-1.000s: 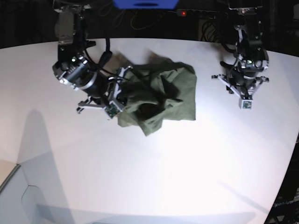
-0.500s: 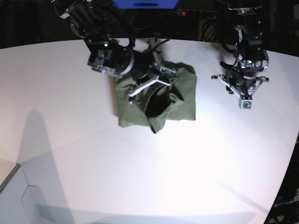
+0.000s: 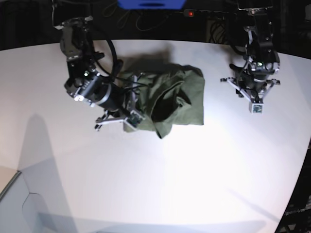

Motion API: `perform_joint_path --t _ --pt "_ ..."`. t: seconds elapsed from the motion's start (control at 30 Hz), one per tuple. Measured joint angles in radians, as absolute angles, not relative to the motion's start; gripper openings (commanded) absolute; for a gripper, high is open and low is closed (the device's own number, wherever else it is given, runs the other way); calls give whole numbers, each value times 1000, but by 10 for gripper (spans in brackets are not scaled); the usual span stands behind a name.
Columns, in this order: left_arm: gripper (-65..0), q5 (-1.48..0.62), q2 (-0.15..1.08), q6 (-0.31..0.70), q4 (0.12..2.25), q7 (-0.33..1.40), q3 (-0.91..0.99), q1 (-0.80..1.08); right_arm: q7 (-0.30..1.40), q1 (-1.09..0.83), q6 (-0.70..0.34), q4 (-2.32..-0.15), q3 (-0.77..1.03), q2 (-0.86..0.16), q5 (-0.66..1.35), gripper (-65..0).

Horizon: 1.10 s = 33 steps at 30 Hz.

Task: Layout the t-shirt on the table in an organized manner, then fold the t-shirt properly
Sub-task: 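Press and tuck the folded bundle with the right gripper, then release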

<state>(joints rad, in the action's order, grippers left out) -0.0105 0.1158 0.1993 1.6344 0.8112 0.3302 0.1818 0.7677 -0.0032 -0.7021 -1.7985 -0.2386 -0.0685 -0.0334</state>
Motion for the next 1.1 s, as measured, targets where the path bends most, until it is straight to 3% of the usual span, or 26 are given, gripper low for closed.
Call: perform_joint_path --t 0.17,0.5,0.77,0.97,1.1 --pt "-501 -12 115 199 1634 811 330 186 750 38 -701 -1752 -397 -41 -18 -647" --pt "-501 -12 114 199 1699 821 331 245 773 176 -701 -1589 -460 70 -33 -647" --pt "-500 -13 117 200 1741 813 331 265 844 148 -699 -1991 -443 27 -23 -647" --pt "-500 -10 121 200 1741 811 332 263 852 120 -701 -1858 -300 -17 -43 -646" --pt "-500 -19 116 203 1742 809 329 260 792 116 -699 -1725 -304 -25 -30 -647"
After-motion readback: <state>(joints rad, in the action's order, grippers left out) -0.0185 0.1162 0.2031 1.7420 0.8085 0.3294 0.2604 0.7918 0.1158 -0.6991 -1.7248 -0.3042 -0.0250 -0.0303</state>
